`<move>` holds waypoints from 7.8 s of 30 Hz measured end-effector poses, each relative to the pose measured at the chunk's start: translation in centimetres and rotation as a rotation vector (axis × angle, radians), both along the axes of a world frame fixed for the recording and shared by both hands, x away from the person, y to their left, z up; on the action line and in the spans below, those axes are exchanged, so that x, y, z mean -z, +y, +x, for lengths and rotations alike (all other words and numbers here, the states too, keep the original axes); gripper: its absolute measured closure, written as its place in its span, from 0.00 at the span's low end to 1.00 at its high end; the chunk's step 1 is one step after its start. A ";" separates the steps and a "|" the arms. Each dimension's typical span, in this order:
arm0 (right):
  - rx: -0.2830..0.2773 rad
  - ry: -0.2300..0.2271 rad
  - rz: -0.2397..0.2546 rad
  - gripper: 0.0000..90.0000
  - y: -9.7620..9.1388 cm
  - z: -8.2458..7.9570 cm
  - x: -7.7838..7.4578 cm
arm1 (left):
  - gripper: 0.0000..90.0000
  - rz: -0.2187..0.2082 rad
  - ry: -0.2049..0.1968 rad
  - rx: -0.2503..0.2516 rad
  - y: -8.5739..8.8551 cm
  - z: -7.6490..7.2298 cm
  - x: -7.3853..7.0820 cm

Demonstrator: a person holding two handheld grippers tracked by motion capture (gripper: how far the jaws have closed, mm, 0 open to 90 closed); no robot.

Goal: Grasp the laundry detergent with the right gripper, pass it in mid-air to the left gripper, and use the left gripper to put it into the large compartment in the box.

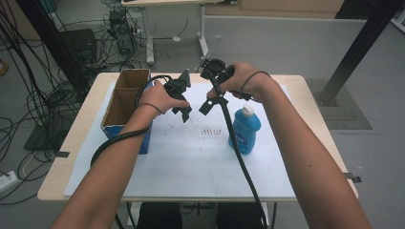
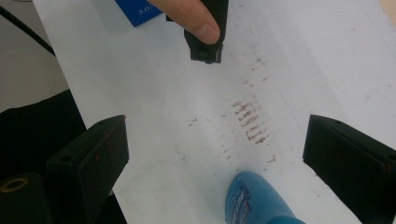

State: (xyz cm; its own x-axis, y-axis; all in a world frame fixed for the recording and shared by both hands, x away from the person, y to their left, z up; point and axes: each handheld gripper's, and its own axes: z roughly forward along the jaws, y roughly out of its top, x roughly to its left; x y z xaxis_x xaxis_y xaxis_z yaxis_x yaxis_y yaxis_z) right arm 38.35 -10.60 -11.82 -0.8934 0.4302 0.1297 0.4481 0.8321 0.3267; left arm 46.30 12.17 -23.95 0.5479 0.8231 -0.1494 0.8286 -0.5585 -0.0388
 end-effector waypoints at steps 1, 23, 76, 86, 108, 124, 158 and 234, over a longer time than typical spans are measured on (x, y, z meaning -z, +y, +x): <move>0.004 0.005 0.001 0.07 0.0 0.0 0.0 | 0.12 -0.002 -0.004 -0.002 0.1 0.0 0.0; 0.014 -0.023 -0.010 0.07 -0.9 -0.5 -1.4 | 0.12 0.009 0.008 -0.007 -0.3 -0.1 0.6; 0.216 -0.064 -0.055 0.07 -12.2 -4.2 -3.7 | 0.10 0.025 0.022 -0.001 -1.8 -0.4 0.6; 0.241 -0.045 -0.058 0.07 -13.2 -4.5 -2.8 | 0.11 0.022 0.025 0.001 -1.9 -0.4 0.5; 0.282 -0.017 -0.025 0.07 -15.9 -5.2 -0.5 | 0.11 0.014 0.034 -0.003 -1.4 -0.2 0.6; 0.294 0.002 -0.025 0.07 -17.2 -5.9 1.3 | 0.11 0.020 0.035 -0.007 -1.3 -0.3 0.6; 0.313 0.037 -0.013 0.07 -18.0 -7.4 6.1 | 0.11 0.011 0.033 0.000 -1.1 -0.5 1.1; 0.361 -0.073 0.122 0.07 -21.2 -12.1 15.1 | 0.11 -0.002 0.021 -0.004 -1.1 -1.7 2.4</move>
State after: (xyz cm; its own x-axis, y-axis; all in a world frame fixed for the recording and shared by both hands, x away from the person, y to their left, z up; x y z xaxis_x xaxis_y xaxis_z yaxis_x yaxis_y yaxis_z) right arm 26.28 -31.78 -26.92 -0.6960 0.7041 0.1408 0.6770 0.5783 0.4552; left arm 44.64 11.07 -26.38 0.5413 0.8250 -0.1626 0.8298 -0.5553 -0.0550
